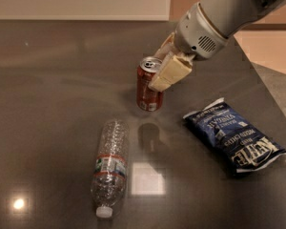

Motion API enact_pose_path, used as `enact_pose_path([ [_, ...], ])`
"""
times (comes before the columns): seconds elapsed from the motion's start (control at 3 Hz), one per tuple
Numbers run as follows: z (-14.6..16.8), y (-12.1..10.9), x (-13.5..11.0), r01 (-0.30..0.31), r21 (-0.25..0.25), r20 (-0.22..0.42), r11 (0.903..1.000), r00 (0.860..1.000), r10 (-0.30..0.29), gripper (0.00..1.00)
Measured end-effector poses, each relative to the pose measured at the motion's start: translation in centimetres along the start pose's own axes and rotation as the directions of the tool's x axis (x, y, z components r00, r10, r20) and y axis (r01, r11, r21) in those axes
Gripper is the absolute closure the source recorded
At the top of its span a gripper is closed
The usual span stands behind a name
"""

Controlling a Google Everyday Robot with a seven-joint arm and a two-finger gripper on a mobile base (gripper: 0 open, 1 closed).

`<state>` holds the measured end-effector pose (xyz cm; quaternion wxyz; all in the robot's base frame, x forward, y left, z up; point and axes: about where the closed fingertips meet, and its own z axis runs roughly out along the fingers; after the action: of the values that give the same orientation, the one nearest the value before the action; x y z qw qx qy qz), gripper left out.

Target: Move coke can near water bottle

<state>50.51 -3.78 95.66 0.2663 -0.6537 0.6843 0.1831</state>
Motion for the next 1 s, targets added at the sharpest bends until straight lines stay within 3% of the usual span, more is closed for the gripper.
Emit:
enact_pose_path([
  [0.67, 1.3, 4.6, 0.5, 0.052, -0.084, -0.001, 0.9951, 0.999, -0.052, 1.00],
  [1.0, 2.2, 5.8, 0.9, 0.065, -0.112, -0.016, 0.9916, 0.998, -0.067, 0.82],
])
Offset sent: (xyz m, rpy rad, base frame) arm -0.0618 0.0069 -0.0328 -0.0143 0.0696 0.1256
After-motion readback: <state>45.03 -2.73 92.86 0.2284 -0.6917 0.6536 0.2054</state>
